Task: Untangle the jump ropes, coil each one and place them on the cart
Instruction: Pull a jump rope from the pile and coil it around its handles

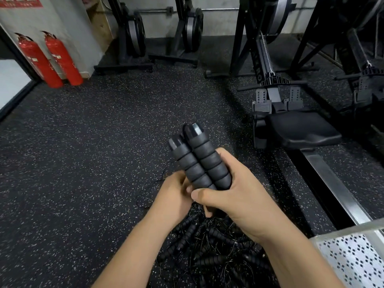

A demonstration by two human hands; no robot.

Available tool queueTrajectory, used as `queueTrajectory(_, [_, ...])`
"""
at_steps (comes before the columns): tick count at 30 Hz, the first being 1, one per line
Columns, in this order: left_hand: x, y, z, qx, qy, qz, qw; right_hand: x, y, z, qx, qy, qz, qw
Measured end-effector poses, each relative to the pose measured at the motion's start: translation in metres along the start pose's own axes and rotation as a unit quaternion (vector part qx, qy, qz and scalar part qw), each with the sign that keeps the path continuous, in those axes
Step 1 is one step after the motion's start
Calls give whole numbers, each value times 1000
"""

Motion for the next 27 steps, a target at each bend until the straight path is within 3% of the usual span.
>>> queueTrajectory(3, [-2,4,-1,-28,-13,30,999,5,-1,-1,-5,13,-3,1000])
queueTrajectory(7, [8,6,-2,-62,-33,65,995,9,-21,2,56,19,-8,998])
queueTrajectory(11, [24,-2,-9,-105,-8,8,994,22,-51,5,127,31,-126,983])
queueTrajectory(14, [31,-7,-13,-121,11,12,993,39,-57,10,121,61,-218,967])
queueTrajectory(17, [36,-13,-14,-122,46,-11,991,52,-52,12,58,98,-312,943])
queueTrajectory(21, [42,-23,-13,-94,75,-42,992,60,-27,5,-131,129,-425,886])
queueTrajectory(24, [41,-25,-11,-93,76,-49,992,52,-1,-12,-271,127,-320,899])
queueTrajectory(27, [38,-32,-7,-87,69,-106,988,36,4,-22,-305,120,-216,920])
Point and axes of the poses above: each hand's wrist, its own z-axis towards the middle knuckle, its own y-axis out of the palm, x = y × z, the point moved 7 cm from there along z, towards the middle knuckle, and after that the axes turned 15 degrees about -z, right-handed, at the moved point
